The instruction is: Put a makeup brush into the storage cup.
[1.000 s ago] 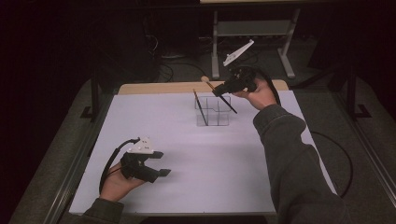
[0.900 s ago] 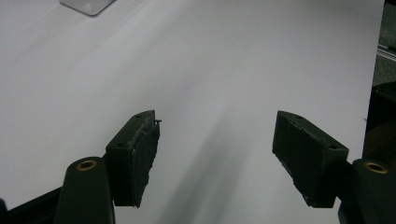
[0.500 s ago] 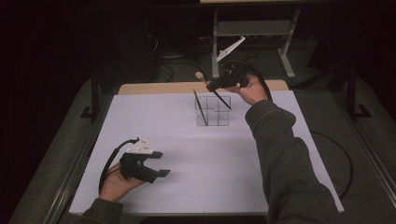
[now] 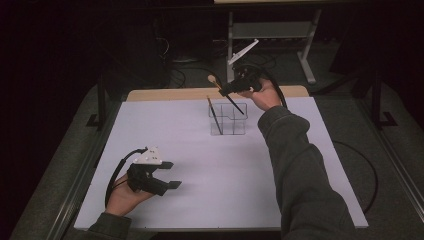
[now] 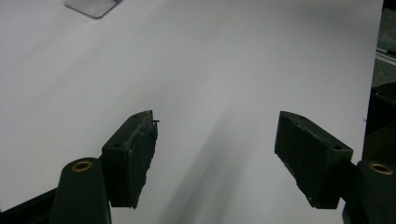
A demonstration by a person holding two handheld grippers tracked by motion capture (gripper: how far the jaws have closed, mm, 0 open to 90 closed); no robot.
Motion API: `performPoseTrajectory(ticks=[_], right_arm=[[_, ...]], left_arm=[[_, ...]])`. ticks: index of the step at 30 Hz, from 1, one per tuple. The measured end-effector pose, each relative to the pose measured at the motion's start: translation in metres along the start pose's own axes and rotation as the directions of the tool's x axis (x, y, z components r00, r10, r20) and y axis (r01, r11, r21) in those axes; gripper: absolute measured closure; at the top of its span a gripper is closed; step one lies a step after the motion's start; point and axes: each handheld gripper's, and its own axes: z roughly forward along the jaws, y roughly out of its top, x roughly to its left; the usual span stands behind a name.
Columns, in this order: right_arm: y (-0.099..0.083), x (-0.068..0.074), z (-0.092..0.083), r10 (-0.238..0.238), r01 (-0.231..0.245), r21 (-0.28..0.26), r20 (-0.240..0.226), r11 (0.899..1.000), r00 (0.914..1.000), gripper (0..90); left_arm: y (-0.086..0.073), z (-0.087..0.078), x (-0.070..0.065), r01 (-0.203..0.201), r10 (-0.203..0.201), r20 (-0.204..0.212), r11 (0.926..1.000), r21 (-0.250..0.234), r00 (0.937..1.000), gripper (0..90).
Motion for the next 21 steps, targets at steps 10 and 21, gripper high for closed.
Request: performPoseTrajectory(ticks=[10,21], right_arm=[[-0.006,-0.009,0.009,0.023,-0.023,0.003,0.01,1.0,0.9997,82.6],[-0.012,-0.016,0.016,0.044,-0.045,0.011,0.026,0.999,0.9987,82.5]], left_arm=[[0.0,0.001,0.0,0.007,-0.007,0.002,1.0,0.004,1.0,27.9],[-0.002,0.001,0.001,0.018,-0.018,0.005,0.9998,0.0,0.9998,27.8]])
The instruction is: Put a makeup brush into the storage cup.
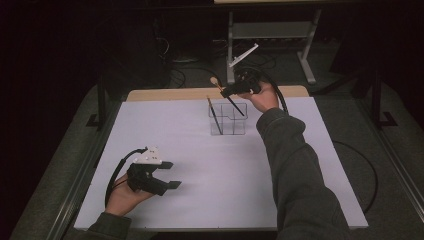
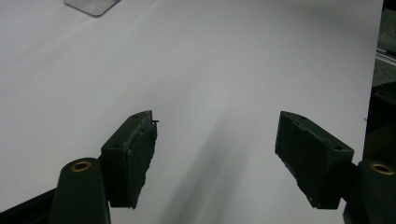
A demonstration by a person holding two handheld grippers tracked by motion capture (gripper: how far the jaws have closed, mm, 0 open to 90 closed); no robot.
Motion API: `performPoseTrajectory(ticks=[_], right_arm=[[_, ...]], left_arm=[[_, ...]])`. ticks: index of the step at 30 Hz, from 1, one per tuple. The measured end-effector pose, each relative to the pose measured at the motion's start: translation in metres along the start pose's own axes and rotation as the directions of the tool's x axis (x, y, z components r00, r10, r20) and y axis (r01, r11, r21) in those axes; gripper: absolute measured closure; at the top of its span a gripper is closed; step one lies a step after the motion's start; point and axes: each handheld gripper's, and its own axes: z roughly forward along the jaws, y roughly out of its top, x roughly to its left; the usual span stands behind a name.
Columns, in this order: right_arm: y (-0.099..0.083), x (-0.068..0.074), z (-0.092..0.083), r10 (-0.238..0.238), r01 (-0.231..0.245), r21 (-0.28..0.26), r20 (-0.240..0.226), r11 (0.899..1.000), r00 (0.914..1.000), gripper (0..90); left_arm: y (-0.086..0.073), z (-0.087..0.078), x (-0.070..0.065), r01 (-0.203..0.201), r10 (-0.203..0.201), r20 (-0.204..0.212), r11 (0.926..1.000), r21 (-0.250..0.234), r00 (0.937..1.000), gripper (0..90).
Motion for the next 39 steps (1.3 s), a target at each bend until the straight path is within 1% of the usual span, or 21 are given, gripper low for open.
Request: performPoseTrajectory(ticks=[9,10,14,15,17,20,22,23,25,27,29,30,31,32,33,36,37,39], right_arm=[[-0.004,-0.004,0.004,0.014,-0.014,-0.009,-0.002,1.0,0.9999,82.4],[-0.005,-0.004,0.004,0.011,-0.011,-0.008,-0.004,1.0,0.9999,82.4],[-0.01,-0.006,0.006,0.031,-0.031,-0.017,0.004,0.999,0.9995,82.4],[-0.011,-0.006,0.007,0.032,-0.032,-0.016,0.001,0.999,0.9995,82.4],[-0.012,-0.006,0.008,0.03,-0.03,-0.015,0.009,0.999,0.9995,82.4],[-0.014,-0.007,0.008,0.035,-0.035,-0.019,0.014,0.999,0.9993,82.3],[-0.016,-0.008,0.008,0.044,-0.044,-0.021,0.006,0.999,0.999,82.3],[-0.016,-0.008,0.008,0.04,-0.04,-0.016,0.012,0.999,0.9991,82.3],[-0.017,-0.007,0.009,0.045,-0.045,-0.019,0.006,0.999,0.999,82.2],[-0.019,-0.007,0.008,0.043,-0.042,-0.012,0.009,0.999,0.999,82.1],[-0.02,-0.007,0.008,0.041,-0.041,-0.02,0.008,0.999,0.9991,82.1],[-0.021,-0.006,0.007,0.05,-0.049,-0.018,0.01,0.999,0.9987,82.1],[-0.022,-0.007,0.007,0.037,-0.036,-0.02,0.007,0.999,0.9993,82.1],[-0.023,-0.006,0.007,0.046,-0.046,-0.016,0.006,0.999,0.9989,82.1],[-0.024,-0.006,0.006,0.043,-0.042,-0.017,0.01,0.999,0.999,82.0],[-0.028,-0.006,0.004,0.058,-0.057,-0.019,0.01,0.998,0.9983,82.0],[-0.029,-0.005,0.004,0.069,-0.069,-0.02,0.008,0.997,0.9976,82.0],[-0.031,-0.005,0.004,0.065,-0.065,-0.011,0.012,0.998,0.9978,81.8]], left_arm=[[0.0,0.001,0.0,0.003,-0.003,0.0,1.0,0.0,1.0,27.5],[0.0,0.0,0.0,-0.005,0.005,0.0,1.0,0.0,1.0,27.5],[0.0,0.0,-0.001,0.0,0.0,-0.002,1.0,0.001,1.0,27.5],[-0.001,0.0,-0.001,-0.001,0.001,-0.002,1.0,0.002,1.0,27.5],[-0.001,0.0,0.0,-0.003,0.003,-0.001,1.0,0.004,1.0,27.5],[-0.001,0.0,0.0,-0.003,0.003,0.001,1.0,-0.001,1.0,27.5],[-0.001,0.0,0.0,-0.002,0.002,0.001,1.0,-0.002,1.0,27.5],[-0.001,0.0,0.0,-0.001,0.001,0.001,1.0,-0.002,1.0,27.5],[-0.002,0.0,0.0,0.001,-0.001,0.002,1.0,0.001,1.0,27.4],[-0.002,0.001,0.001,0.0,0.0,0.002,1.0,0.004,1.0,27.4],[-0.002,0.001,0.001,0.002,-0.002,0.002,1.0,0.004,1.0,27.3],[-0.002,0.001,0.001,0.002,-0.002,0.002,1.0,0.005,1.0,27.3],[-0.002,0.001,0.0,0.003,-0.003,0.001,1.0,0.005,1.0,27.3],[-0.002,0.001,0.0,0.001,-0.001,0.001,1.0,0.006,1.0,27.3],[-0.002,0.001,0.0,0.001,-0.001,0.001,1.0,0.005,1.0,27.3],[-0.002,0.001,-0.001,0.001,-0.001,0.002,1.0,0.008,1.0,27.3],[-0.002,0.002,-0.001,-0.001,0.001,0.003,1.0,0.009,1.0,27.3],[-0.002,0.003,-0.001,-0.003,0.003,0.004,0.9999,0.011,1.0,27.3]])
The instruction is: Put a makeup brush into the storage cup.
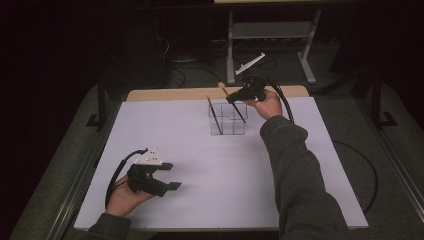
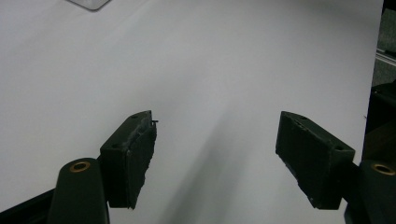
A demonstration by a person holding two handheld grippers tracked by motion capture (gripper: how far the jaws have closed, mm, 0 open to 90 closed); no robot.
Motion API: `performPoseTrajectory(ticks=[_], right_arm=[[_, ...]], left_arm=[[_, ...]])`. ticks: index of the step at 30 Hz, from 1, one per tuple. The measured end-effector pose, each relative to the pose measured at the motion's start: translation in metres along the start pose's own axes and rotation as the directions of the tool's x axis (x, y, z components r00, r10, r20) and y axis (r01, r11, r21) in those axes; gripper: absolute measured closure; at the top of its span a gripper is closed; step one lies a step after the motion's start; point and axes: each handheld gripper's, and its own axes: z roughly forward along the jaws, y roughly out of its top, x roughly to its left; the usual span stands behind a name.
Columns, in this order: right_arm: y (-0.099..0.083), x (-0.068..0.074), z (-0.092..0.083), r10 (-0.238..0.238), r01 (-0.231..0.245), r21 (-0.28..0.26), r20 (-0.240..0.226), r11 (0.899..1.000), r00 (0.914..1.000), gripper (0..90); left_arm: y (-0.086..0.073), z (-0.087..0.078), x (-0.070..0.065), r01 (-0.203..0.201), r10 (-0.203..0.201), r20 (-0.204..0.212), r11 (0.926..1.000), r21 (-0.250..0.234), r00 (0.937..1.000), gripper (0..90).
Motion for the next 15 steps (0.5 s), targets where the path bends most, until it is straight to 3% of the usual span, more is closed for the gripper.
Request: performPoseTrajectory(ticks=[6,15], right_arm=[[-0.004,0.001,-0.004,0.0,0.0,-0.005,0.006,1.0,1.0,81.7],[-0.013,0.006,-0.003,0.041,-0.041,-0.004,-0.007,0.999,0.9991,81.5]], left_arm=[[0.0,0.0,0.0,0.004,-0.004,-0.002,1.0,0.002,1.0,27.3],[0.001,0.004,-0.002,0.005,-0.006,0.005,1.0,0.007,1.0,27.2]])
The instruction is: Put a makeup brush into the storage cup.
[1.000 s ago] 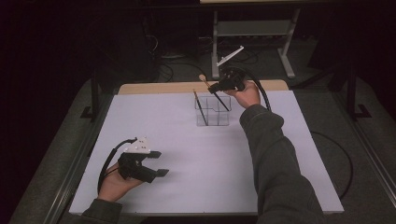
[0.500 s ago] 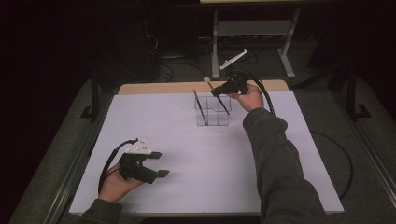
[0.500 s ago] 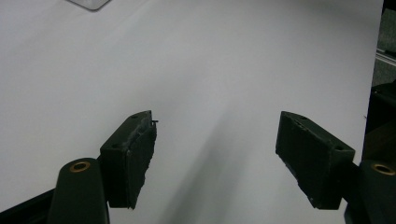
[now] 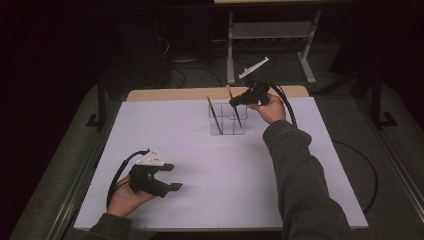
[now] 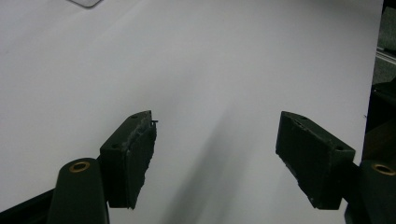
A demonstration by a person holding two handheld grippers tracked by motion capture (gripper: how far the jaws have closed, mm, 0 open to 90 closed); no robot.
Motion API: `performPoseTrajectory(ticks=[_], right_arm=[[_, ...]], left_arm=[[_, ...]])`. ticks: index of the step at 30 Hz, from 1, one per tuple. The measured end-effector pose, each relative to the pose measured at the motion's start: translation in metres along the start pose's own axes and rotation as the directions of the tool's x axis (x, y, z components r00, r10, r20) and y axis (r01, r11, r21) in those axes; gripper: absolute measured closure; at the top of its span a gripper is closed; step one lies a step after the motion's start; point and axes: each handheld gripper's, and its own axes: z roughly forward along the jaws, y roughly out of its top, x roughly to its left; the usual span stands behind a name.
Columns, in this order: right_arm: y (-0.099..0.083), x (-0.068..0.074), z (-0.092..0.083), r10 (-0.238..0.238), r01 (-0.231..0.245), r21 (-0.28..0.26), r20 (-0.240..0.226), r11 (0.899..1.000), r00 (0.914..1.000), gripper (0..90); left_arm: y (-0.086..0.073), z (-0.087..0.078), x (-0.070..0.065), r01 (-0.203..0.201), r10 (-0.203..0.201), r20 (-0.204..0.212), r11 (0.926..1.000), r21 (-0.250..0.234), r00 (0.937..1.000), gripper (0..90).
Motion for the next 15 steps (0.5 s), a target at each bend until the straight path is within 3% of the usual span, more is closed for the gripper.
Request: performPoseTrajectory(ticks=[2,9,11,12,15], right_arm=[[-0.0011,-0.0011,0.0003,-0.024,0.023,0.005,0.012,1.0,0.9996,81.5],[-0.004,0.0017,0.0024,0.008,-0.008,0.013,0.005,1.0,1.0,81.4],[-0.0054,-0.0002,0.0032,-0.019,0.018,0.021,0.013,1.0,0.9997,81.4],[-0.0053,0.0021,0.0034,0.009,-0.009,0.018,0.007,1.0,0.9999,81.4],[-0.0064,0.0025,0.0033,0.006,-0.006,0.03,0.02,1.0,0.9998,80.5]], left_arm=[[0.0,0.0006,0.0,-0.002,0.002,0.002,1.0,0.0,1.0,27.2],[-0.0006,0.0005,0.0001,0.003,-0.003,0.001,1.0,-0.002,1.0,27.1],[-0.0005,-0.0001,0.0002,0.002,-0.002,-0.002,1.0,-0.004,1.0,27.1],[-0.0006,-0.0005,0.0002,0.002,-0.002,-0.003,1.0,-0.004,1.0,27.1],[-0.0005,-0.0015,0.0012,-0.012,0.012,-0.008,0.9999,-0.005,0.9999,27.1]])
